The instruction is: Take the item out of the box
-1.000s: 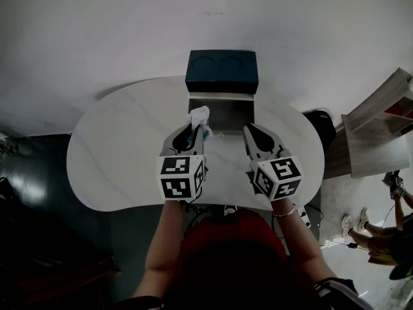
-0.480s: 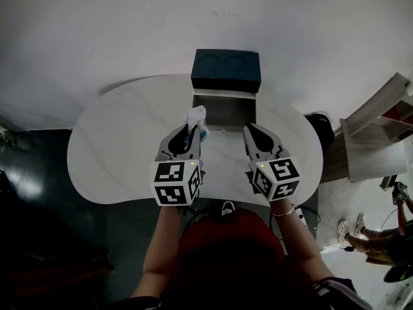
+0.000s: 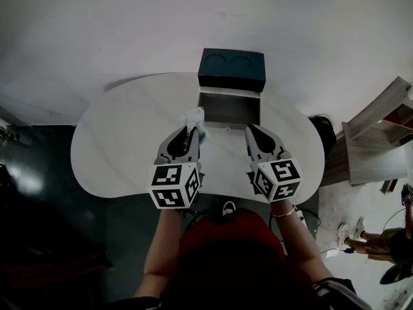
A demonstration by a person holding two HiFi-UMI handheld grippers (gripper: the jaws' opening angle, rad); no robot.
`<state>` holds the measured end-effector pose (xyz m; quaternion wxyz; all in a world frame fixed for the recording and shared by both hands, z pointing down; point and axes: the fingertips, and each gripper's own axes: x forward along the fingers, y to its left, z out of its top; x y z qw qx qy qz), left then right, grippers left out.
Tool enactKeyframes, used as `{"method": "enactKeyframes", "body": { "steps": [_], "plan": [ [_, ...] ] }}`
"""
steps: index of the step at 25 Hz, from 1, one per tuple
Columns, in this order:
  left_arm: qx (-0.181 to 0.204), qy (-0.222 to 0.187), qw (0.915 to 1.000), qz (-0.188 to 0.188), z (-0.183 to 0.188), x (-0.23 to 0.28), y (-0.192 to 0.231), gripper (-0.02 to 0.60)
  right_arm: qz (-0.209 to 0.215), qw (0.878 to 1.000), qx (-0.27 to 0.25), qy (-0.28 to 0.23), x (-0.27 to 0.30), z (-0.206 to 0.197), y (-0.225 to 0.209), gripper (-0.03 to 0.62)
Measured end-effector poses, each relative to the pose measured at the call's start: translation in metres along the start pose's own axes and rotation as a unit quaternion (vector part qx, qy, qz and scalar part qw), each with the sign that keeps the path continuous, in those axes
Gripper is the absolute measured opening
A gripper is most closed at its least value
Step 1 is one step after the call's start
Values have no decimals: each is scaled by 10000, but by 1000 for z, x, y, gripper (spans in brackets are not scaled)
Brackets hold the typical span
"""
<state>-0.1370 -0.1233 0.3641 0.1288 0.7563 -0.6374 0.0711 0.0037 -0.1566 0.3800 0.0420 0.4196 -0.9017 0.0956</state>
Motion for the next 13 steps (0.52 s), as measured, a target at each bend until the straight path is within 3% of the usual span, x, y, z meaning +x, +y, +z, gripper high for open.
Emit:
{"method": "enactKeyframes", "body": {
  "steps": [13],
  "plan": [
    [-74,-69,9999,53,-5,-23,4,78,-5,10000,-21,-25,-11,0,12,15]
  ]
}}
